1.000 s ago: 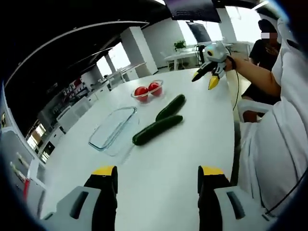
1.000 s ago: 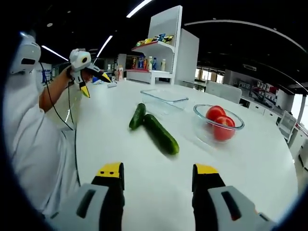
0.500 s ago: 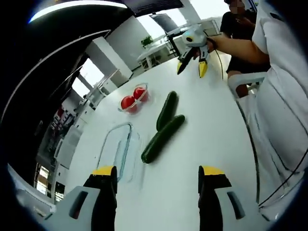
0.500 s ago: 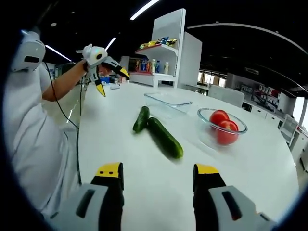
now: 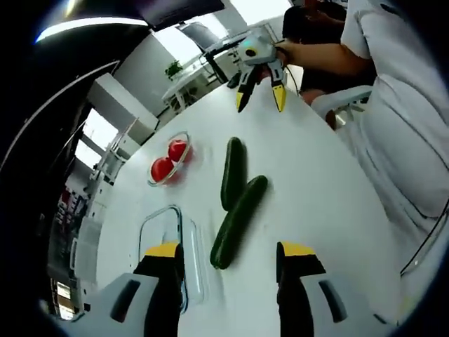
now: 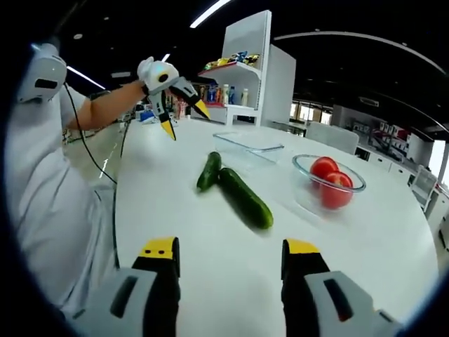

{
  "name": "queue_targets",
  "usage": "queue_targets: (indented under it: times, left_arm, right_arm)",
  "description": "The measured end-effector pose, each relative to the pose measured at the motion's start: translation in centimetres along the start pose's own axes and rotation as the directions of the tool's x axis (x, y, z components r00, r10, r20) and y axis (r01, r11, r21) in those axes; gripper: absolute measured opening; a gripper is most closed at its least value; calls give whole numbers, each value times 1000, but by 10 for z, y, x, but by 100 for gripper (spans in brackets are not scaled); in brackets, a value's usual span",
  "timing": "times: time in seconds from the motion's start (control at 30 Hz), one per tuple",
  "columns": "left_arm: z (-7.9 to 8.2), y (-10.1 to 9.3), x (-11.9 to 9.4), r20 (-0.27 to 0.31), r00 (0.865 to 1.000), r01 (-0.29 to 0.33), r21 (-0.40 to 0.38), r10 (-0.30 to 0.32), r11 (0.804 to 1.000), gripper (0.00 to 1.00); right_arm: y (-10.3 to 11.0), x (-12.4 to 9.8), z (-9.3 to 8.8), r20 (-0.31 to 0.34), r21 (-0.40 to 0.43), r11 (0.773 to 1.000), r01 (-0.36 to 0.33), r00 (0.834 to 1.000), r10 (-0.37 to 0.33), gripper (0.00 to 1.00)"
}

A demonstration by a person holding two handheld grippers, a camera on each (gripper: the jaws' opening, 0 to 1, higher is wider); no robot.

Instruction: Sort the scattered tomatoes and cucumbers on the table and place them into their respective storage containers

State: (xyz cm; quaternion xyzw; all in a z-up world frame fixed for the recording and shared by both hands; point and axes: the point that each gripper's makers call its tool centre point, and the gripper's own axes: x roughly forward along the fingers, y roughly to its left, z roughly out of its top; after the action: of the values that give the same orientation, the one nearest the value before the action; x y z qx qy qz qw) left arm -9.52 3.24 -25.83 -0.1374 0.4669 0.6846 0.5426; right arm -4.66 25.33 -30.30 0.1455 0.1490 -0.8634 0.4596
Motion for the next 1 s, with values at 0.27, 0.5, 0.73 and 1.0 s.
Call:
queue_targets:
  times: [0.27, 0.5, 0.73, 1.0]
  left_arm:
    - [-5, 5, 29, -80, 991, 115, 57, -110, 992, 46]
    - [-2, 0, 49, -125, 977, 186, 98, -173, 978, 45]
    - [-17, -3, 68, -188, 948, 277, 91, -257, 957, 43]
    - [-15, -10, 85, -228, 916, 359, 101, -330, 928, 36]
  right_arm:
    - [1, -5, 0, 2, -21, 1000, -9, 1000, 9, 58]
    - [0, -8, -2, 1, -17, 1000, 0, 1000, 0, 58]
    - [1, -8, -8, -12, -20, 1000, 2, 1000, -2, 58]
    - [0, -9, -9, -25, -32, 999, -12, 1000, 12, 58]
